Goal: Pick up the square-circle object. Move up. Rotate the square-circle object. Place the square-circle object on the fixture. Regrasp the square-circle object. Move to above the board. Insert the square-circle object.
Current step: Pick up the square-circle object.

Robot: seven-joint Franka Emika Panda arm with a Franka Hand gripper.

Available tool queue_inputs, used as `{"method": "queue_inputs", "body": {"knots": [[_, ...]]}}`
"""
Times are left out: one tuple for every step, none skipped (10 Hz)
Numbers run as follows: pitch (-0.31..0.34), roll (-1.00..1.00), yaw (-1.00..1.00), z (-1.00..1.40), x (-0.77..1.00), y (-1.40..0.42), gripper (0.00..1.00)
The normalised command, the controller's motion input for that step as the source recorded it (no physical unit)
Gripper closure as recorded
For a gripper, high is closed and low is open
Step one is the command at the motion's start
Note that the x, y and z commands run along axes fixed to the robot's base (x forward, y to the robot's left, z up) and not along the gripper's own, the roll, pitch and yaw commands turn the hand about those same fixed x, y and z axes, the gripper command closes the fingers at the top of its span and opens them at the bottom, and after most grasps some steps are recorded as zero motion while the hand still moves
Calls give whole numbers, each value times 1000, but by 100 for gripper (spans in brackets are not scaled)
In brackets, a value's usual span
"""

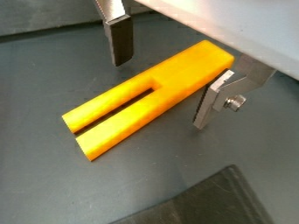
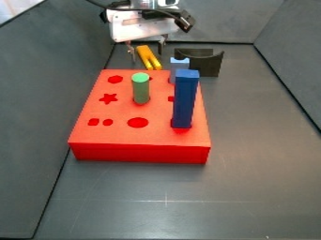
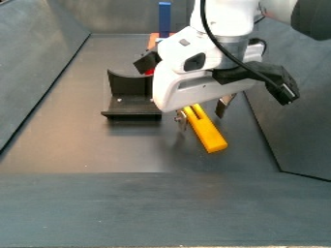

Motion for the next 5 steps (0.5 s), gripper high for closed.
{"method": "queue_inputs", "body": {"knots": [[-53, 0, -80, -220, 0, 14, 0], [-51, 0, -43, -169, -97, 31, 0], [-77, 0, -100, -103, -117, 0, 0], [-77, 0, 0, -69, 0, 0, 0], [-117, 93, 63, -23, -80, -149, 0]]}}
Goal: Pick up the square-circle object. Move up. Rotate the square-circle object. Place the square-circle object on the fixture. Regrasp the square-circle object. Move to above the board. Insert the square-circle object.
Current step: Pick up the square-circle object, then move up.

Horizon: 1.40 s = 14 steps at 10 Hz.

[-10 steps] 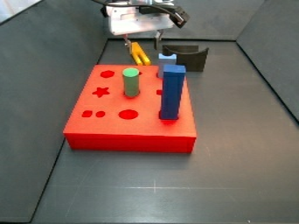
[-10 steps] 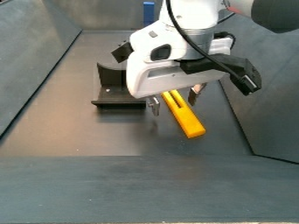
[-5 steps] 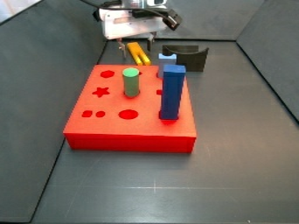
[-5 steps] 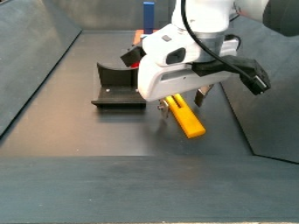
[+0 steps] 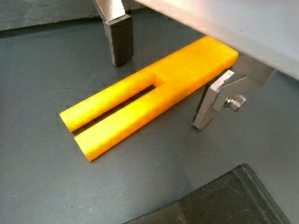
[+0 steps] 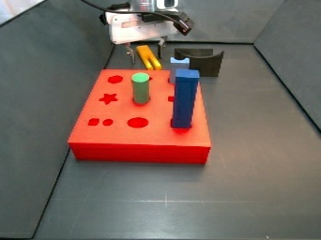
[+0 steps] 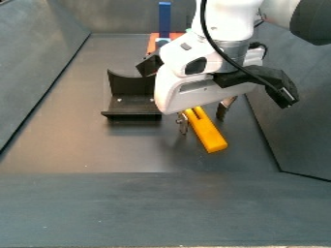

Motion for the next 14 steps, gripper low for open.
{"method": "queue_inputs", "body": {"knots": [[0, 0, 0, 0, 0, 0, 100], [0, 0, 0, 0, 0, 0, 100], [0, 0, 0, 0, 0, 0, 100], [0, 0, 0, 0, 0, 0, 100], [0, 0, 0, 0, 0, 0, 100], [0, 0, 0, 0, 0, 0, 100], [0, 0, 0, 0, 0, 0, 100], [0, 0, 0, 0, 0, 0, 100], [0, 0, 0, 0, 0, 0, 100], [0, 0, 0, 0, 0, 0, 100], [0, 0, 0, 0, 0, 0, 100], [0, 0, 0, 833, 0, 0, 100], [10, -5, -5, 836, -64, -30, 100], [10, 12, -7, 773, -75, -22, 100]]}}
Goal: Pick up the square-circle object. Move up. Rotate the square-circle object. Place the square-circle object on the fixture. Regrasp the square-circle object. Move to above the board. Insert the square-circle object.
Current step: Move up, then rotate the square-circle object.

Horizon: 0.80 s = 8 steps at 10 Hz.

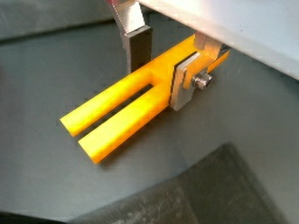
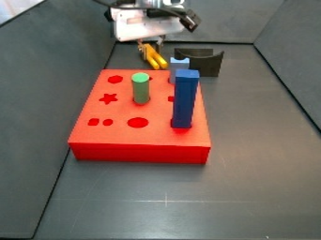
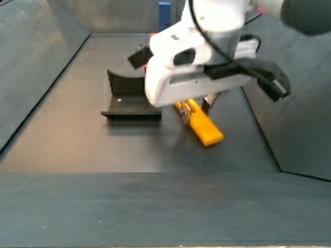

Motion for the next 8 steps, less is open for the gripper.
{"method": "queue_inputs", "body": {"knots": [[27, 39, -14, 611, -52, -13, 100], [55, 53, -16, 480, -29, -1, 100], [93, 73, -17, 300, -18, 3, 100], [106, 85, -16, 215, -16, 2, 100], [0, 0, 0, 833, -293, -119, 100], [-3, 11, 0, 789, -281, -114, 100], [-6, 37, 1, 711, -192, -69, 100], [8, 47, -1, 648, -134, -46, 100]]}}
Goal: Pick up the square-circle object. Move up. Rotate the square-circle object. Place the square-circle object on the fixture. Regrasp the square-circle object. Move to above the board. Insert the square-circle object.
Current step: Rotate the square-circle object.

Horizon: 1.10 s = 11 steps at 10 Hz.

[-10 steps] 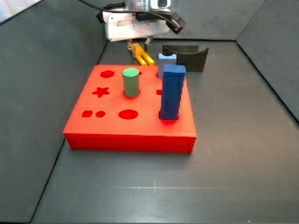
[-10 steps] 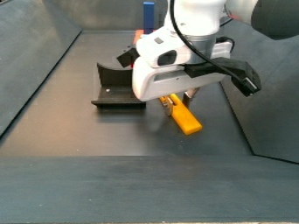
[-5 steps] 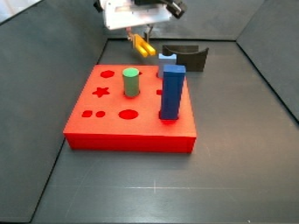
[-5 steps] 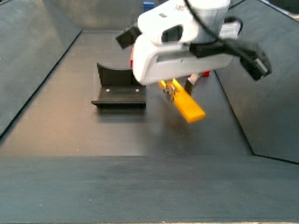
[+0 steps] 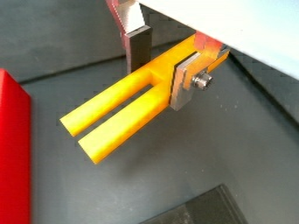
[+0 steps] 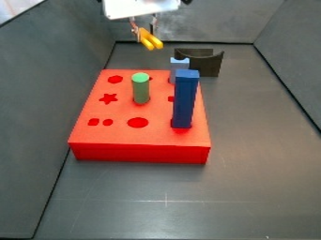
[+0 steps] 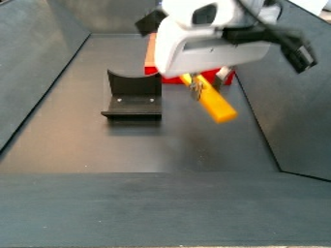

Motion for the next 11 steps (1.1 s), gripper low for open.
{"method": "queue_inputs", "body": {"knots": [[63, 64, -4, 484, -68, -13, 100], [103, 75, -9, 364, -40, -3, 100], [125, 94, -11, 252, -27, 3, 100], [0, 0, -1000, 0, 0, 0, 100], [-2, 0, -1000, -65, 14, 0, 100], [-4, -3, -1000, -61, 20, 13, 100], [-5, -3, -1000, -35, 29, 17, 100], [-5, -3, -1000, -30, 31, 18, 100], [-5, -3, -1000, -25, 33, 18, 100], [-6, -3, -1000, -20, 34, 18, 100], [-6, -3, -1000, -17, 35, 18, 100]]}}
